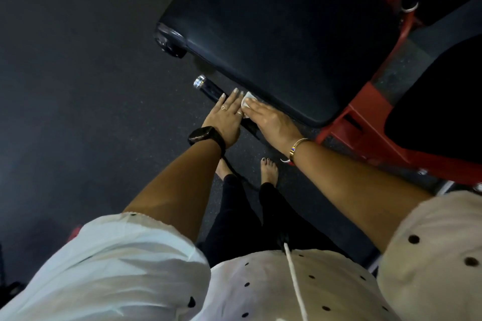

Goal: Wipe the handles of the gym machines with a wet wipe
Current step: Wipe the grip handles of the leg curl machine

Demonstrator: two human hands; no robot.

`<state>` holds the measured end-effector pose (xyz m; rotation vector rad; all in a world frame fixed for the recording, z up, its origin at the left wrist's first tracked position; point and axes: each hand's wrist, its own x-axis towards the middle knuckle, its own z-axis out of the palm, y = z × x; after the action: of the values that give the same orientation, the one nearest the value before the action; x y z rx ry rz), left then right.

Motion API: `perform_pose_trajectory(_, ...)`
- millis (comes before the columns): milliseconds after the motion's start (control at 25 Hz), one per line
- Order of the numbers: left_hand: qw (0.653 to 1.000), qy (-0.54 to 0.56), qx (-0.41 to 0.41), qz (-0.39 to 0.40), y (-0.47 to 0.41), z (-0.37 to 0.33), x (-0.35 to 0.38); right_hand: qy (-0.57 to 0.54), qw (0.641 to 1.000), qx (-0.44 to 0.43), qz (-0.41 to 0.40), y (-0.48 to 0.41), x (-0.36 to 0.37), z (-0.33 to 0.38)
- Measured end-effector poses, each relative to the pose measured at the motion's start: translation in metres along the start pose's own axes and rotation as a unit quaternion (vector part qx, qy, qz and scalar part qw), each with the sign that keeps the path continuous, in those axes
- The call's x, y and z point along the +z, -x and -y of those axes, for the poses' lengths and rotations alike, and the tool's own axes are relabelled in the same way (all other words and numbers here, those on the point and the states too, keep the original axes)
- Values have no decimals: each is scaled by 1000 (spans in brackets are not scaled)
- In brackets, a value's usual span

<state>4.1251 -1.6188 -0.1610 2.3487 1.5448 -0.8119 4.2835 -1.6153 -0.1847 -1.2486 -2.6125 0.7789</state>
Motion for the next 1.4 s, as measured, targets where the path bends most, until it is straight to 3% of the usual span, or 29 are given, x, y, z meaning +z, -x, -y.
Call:
perform_pose_trajectory(280,999,-44,4,3,1,2,10,4,987,107,116,95,20,-31)
perform_pose_trajectory(480,997,-76,20,16,0,6,10,14,999,41,-20,43,30,1)
perform_pose_trajectory(640,995,-88,23,42,-4,7,6,40,997,57,16,56,39,6)
perform_pose_trajectory(800,994,-92,33,43,-3,10,8,19,983,171,65,106,37,0)
perform_pose_trajectory(840,994,-99,35,37,-3,9,10,6,974,220,53,106,35,2)
perform_pose_trajectory(920,993,-104,34,34,-3,8,11,-34,962,264,-55,86,32,13)
perform_pose_trajectory(1000,993,-104,26,40,-3,6,10,-38,963,220,-152,59,34,28)
perform_pose_trajectory(1040,993,-108,20,41,-2,5,10,-15,970,184,-159,48,36,34)
perform_pose_trajectory(1240,994,-106,25,10,-4,5,18,90,992,67,-53,80,67,14)
perform_pose_trajectory(1400,994,-70,73,-41,2,6,23,59,989,133,29,133,63,-12)
